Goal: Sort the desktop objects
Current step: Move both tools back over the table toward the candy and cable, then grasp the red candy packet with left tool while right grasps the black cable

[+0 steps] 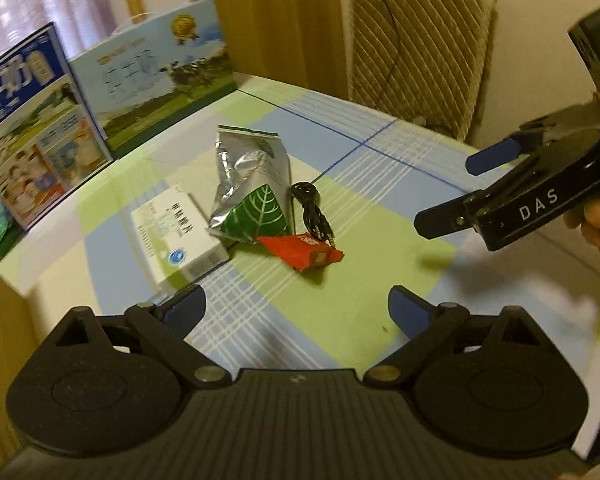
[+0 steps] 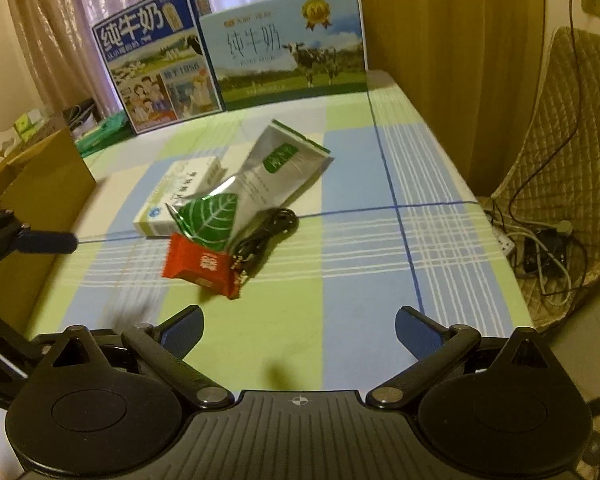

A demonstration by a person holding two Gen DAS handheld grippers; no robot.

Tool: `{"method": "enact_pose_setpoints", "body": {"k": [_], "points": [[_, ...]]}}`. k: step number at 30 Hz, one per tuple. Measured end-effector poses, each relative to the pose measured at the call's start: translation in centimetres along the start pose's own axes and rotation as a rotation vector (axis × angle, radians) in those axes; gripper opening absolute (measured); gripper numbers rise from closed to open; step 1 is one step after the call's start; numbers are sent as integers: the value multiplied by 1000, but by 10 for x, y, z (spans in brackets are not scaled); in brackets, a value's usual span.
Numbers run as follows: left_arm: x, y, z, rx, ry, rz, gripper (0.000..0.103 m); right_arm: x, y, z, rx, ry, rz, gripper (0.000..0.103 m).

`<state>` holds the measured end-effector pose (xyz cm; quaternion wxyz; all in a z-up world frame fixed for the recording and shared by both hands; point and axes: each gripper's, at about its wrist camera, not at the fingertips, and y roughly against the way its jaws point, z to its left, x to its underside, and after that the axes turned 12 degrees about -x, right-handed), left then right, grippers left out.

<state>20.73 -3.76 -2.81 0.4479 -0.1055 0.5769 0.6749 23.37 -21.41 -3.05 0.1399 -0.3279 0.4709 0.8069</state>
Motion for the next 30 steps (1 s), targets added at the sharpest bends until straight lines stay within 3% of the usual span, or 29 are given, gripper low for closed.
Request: {"method": "enact_pose_setpoints", "body": {"k": [5, 16, 19, 21, 22, 30], "points": [[-10, -32, 3, 2, -37, 0, 88, -7, -16, -10, -23, -25, 9, 76], [-22, -74, -12, 142, -179, -60, 75, -21, -33, -24, -13, -84, -13, 75], [-20, -81, -13, 154, -165, -43, 63, -22, -34, -26, -7, -90, -7, 75], [-16, -81, -13, 154, -148, -28, 45, -22, -36, -25, -7, -90, -3, 75], [-14, -80, -13, 157, -133, -17, 42, -22, -36, -25, -7, -89, -3, 75], [1, -58, -19, 134, -42, -10, 40, -23, -35, -29, 19, -101, -21, 75]]}}
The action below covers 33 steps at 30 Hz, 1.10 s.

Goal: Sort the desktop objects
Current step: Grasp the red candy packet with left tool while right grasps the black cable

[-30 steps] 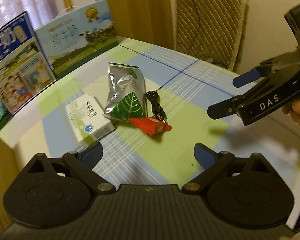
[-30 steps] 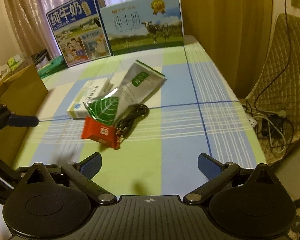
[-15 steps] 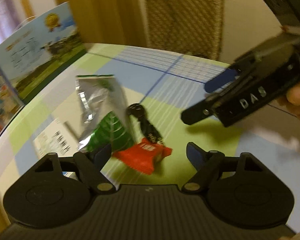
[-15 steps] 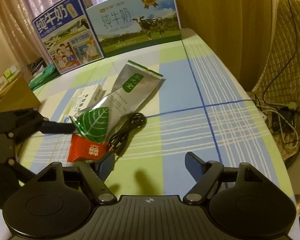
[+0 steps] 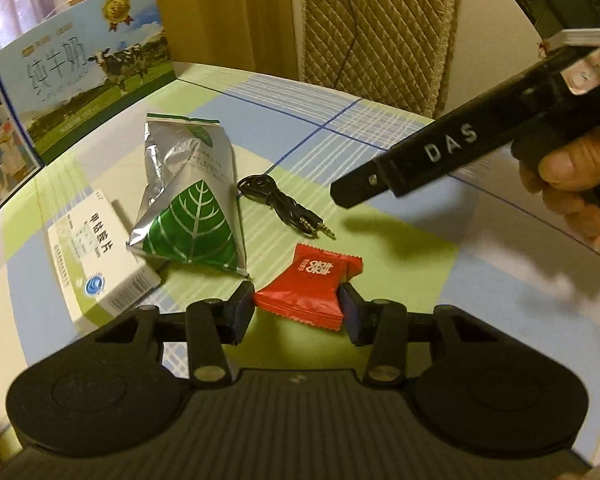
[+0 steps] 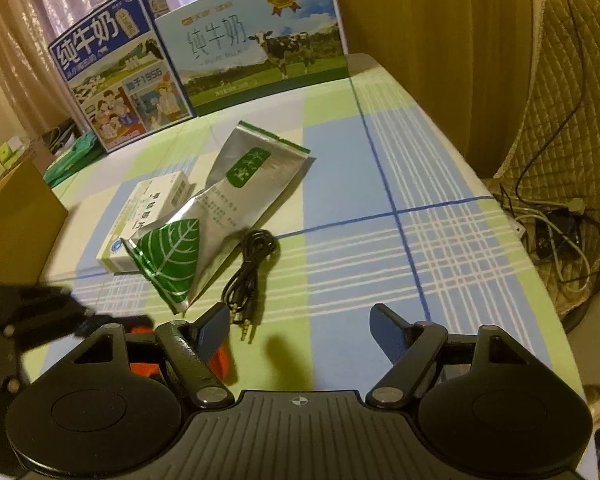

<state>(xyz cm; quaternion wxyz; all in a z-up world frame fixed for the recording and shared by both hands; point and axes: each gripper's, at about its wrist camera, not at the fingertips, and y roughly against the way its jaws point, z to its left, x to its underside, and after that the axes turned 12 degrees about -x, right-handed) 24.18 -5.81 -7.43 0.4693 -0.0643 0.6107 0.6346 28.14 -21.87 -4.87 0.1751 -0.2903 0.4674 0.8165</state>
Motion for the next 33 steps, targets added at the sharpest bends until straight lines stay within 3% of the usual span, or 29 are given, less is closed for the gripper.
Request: {"method": "enact_pose_setpoints", "body": {"k": [7, 24, 29, 33], "points": [[21, 18, 6, -134, 151, 43, 40, 0, -1, 1, -1, 6, 5, 75], [59, 42, 22, -251, 368, 48, 38, 4, -31, 29, -41, 153, 30, 73], [66, 45, 24, -251, 411, 59, 38, 1, -52, 36, -34, 201, 46, 49], [70, 46, 24, -253, 430, 64, 38, 1, -67, 41, 9, 244, 39, 41]]}}
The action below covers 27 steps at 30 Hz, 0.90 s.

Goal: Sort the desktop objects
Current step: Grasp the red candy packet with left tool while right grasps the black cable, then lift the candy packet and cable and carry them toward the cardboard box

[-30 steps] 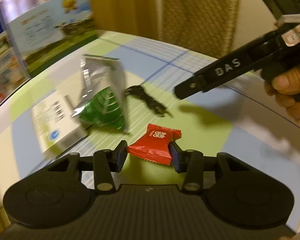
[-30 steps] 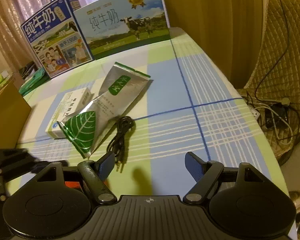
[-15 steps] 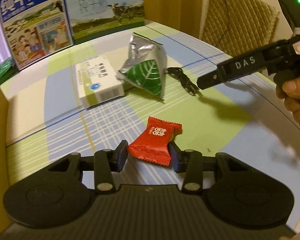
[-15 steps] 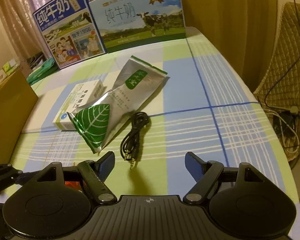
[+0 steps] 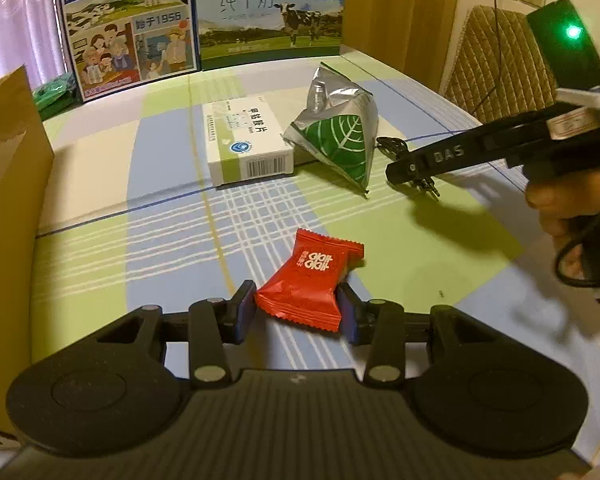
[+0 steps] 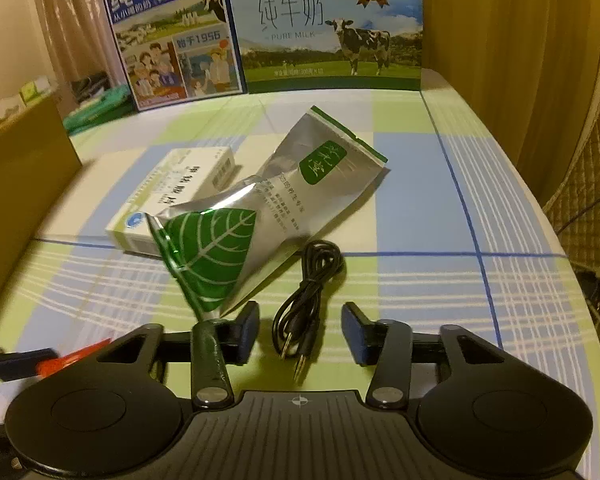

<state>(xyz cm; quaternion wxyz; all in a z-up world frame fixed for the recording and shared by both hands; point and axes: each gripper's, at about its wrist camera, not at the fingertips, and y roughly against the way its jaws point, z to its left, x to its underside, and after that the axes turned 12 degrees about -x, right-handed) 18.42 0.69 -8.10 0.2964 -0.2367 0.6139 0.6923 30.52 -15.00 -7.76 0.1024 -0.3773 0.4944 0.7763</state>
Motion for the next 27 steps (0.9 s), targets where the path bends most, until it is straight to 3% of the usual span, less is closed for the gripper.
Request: {"method": "enact_pose_setpoints", "body": {"k": [3, 4, 5, 11, 13, 27], "points": [[2, 0, 1, -5, 6, 1, 38, 1, -4, 4, 35, 26, -1, 32], [3, 0, 1, -9, 4, 2, 38, 1, -4, 6, 46, 36, 3, 21], [4, 0, 1, -11, 3, 4, 38, 2, -3, 7, 52, 38, 9, 19], [8, 9, 0, -8, 11, 9, 38, 13, 18, 13, 17, -33, 26, 18], [10, 14, -1, -8, 7, 6, 38, 19, 29, 20, 3, -42, 23, 12], [33, 38, -6, 25, -20, 34, 41, 85, 85, 69, -25, -74, 27, 12]]}}
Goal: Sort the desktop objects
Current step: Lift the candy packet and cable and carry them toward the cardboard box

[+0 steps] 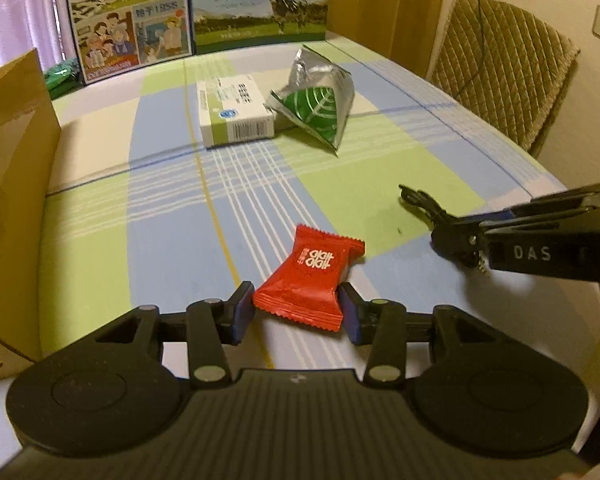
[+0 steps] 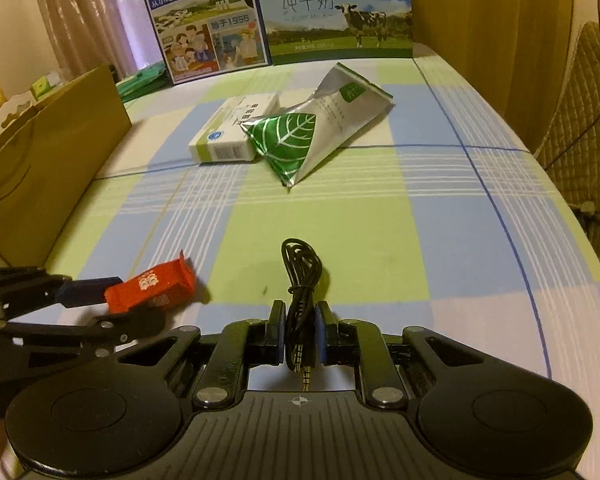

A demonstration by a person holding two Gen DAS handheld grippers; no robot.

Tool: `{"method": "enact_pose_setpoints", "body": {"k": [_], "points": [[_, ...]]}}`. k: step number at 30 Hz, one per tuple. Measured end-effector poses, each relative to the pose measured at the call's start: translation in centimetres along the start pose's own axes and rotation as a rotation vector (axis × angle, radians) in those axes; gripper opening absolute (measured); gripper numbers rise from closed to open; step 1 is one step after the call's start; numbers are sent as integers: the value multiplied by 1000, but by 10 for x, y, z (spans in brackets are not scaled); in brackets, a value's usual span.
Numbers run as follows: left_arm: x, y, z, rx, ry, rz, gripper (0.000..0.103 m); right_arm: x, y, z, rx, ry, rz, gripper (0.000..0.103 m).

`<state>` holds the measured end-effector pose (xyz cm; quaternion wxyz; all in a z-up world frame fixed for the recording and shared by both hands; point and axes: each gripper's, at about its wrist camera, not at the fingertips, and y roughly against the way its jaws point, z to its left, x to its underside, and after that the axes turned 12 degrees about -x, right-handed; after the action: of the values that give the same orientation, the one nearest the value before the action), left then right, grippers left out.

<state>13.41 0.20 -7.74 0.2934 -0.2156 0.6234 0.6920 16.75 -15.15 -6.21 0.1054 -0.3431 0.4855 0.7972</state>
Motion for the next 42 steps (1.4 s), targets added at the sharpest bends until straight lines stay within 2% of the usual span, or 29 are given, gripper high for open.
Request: {"method": "enact_pose_setpoints", "body": {"k": [3, 5, 13, 14, 15, 18, 27, 31, 42], "points": [[0, 1, 0, 4, -21, -10, 49, 0, -1, 2, 3, 15, -3, 12], [-1, 2, 1, 12, -37, -26, 51, 1, -1, 0, 1, 19, -6, 12], [-14, -11, -6, 71, -182, -21, 49, 0, -2, -2, 0, 15, -21, 12], [-14, -12, -7, 79, -191, -16, 43, 1, -2, -2, 2, 16, -24, 12], [-15, -13, -8, 89, -188, -16, 33, 1, -2, -1, 3, 19, -24, 12], [-16, -11, -10, 85, -180, -7, 24, 1, -2, 1, 12, 44, -21, 12], [-7, -2, -4, 53, -76, 11, 22, 5, -8, 11, 50, 118, -13, 16], [-6, 0, -5, 38, -74, 11, 21, 5, -6, 12, 62, 116, -6, 12], [-4, 22, 3, 21, -32, 1, 21, 9, 19, 20, 75, 88, -40, 12]]}}
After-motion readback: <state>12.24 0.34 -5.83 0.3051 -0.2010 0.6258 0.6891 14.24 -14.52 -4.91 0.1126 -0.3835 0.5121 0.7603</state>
